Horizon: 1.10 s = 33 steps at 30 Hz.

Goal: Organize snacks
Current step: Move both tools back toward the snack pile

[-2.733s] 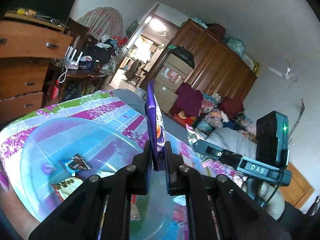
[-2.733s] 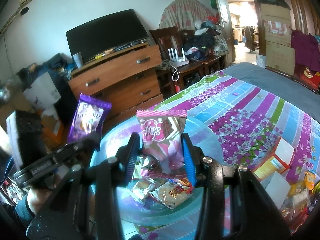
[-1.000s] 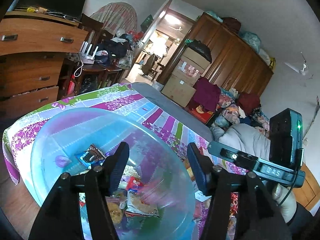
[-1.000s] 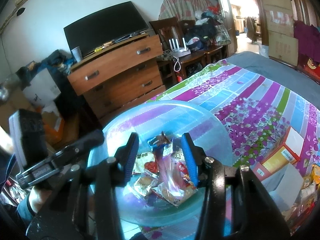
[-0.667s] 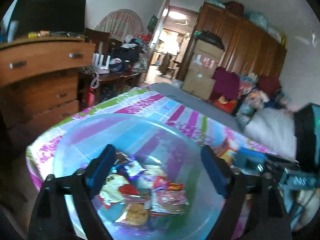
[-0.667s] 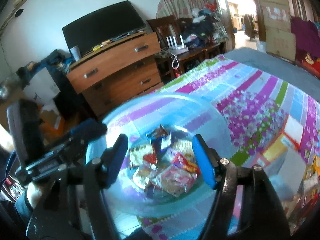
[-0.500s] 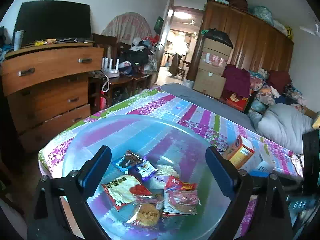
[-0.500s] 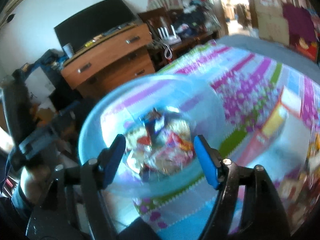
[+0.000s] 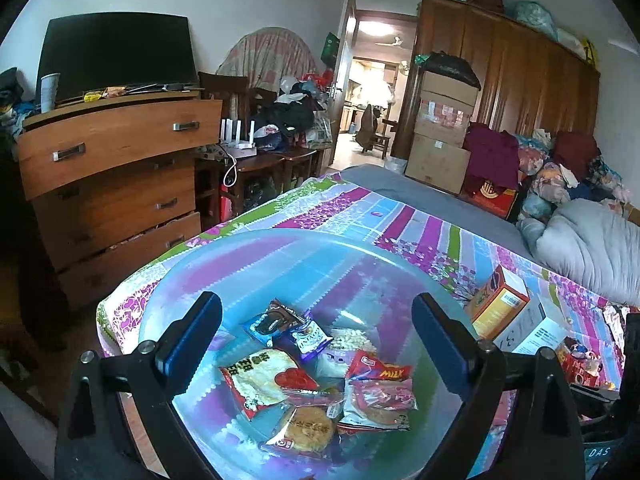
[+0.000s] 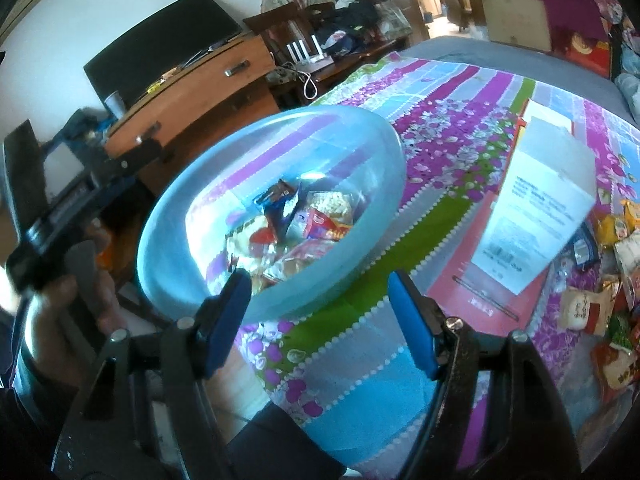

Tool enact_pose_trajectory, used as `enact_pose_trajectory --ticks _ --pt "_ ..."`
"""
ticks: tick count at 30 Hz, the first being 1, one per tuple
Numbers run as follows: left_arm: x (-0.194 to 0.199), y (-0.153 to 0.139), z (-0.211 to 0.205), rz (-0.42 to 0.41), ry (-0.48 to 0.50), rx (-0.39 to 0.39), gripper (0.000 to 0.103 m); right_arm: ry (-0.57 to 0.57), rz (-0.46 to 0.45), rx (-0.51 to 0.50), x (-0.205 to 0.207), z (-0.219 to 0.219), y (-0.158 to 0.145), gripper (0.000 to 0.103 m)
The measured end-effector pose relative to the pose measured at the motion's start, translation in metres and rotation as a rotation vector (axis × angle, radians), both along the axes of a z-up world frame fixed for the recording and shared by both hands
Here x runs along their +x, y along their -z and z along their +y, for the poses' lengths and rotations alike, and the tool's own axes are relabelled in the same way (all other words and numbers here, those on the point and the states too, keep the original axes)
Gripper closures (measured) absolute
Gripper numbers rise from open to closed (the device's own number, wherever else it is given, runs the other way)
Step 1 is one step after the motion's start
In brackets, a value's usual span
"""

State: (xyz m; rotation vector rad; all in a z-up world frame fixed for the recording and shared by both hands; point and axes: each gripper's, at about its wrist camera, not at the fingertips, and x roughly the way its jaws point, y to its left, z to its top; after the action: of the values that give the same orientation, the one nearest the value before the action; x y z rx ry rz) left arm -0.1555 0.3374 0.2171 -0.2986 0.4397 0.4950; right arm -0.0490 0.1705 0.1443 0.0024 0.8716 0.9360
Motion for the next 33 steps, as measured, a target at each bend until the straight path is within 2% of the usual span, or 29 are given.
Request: enact_pose_trajectory --ticks 5,10,13,16,19,24,26,28,33 --pt "0.003 -0.001 -0.009 0.006 0.017 0.015 0.007 0.012 -0.014 -0.012 -0.001 -0.009 0.003 0.031" --pt "0.002 -0.002 -0.023 -0.015 0.060 0.008 0.007 0.033 -0.047 -0.069 -0.011 -0.032 0.018 0.031" --pt "0.011 0.002 -0.042 -0.001 0.146 -0.001 0.007 0.085 -0.021 -0.083 -0.016 -0.069 0.038 0.031" --pt "0.019 0.000 -0.072 -0.009 0.226 0.003 0.007 0.171 0.048 -0.098 -0.015 -0.118 0.062 0.031" --pt "0.025 -0.002 -0.114 -0.017 0.337 0.030 0.007 0.274 0.110 -0.110 -0.016 -0.176 0.085 0.031" --pt "0.043 0.004 -0.187 0.029 0.531 0.062 0.007 0.460 0.133 -0.130 -0.014 -0.265 0.105 0.031" --pt "0.052 0.012 -0.214 0.061 0.600 0.068 0.007 0.501 0.107 -0.172 -0.007 -0.292 0.105 0.031" --pt "0.060 0.020 -0.234 0.088 0.648 0.066 0.007 0.496 0.066 -0.212 0.005 -0.305 0.100 0.031" --pt "0.074 0.039 -0.266 0.139 0.722 0.040 0.007 0.356 -0.081 -0.353 0.055 -0.320 0.076 0.029"
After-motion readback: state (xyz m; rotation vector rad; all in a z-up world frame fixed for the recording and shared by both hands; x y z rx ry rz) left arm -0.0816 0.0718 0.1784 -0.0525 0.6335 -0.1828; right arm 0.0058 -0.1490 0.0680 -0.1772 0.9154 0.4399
